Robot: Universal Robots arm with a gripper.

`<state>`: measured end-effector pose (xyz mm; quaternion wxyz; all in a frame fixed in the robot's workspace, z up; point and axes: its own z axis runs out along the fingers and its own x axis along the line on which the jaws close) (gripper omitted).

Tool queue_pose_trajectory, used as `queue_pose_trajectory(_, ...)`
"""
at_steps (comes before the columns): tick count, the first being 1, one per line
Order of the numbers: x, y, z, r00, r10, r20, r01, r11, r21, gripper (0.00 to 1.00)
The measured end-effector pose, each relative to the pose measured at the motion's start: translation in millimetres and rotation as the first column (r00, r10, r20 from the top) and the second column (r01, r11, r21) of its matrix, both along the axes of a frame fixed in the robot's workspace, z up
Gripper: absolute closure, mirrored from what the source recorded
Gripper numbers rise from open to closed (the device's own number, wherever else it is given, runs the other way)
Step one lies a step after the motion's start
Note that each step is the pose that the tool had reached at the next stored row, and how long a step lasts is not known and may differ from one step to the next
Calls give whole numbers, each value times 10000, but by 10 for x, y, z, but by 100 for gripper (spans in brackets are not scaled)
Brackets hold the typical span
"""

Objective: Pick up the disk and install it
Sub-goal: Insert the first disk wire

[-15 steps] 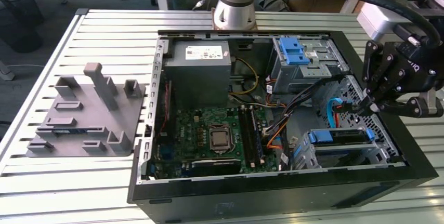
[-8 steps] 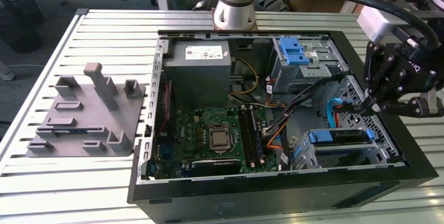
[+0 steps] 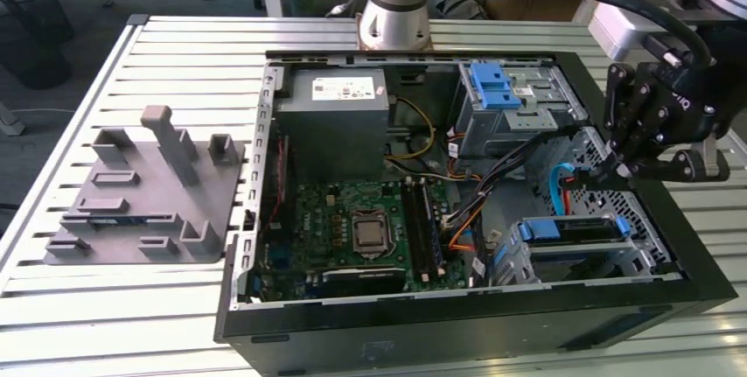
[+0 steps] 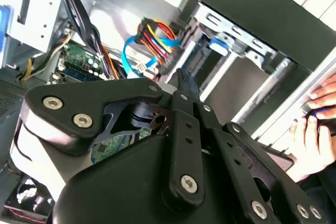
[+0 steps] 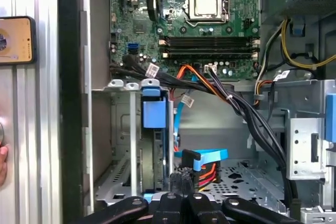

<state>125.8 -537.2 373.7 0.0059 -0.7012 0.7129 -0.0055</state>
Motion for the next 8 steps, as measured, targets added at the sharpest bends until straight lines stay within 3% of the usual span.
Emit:
queue_pose_trajectory(3,29,79,-24,10000,-1,0,1,10000,-45,89)
queue_pose_trajectory(8,28,83,-32,10000,-2,0,2,10000,-72,89)
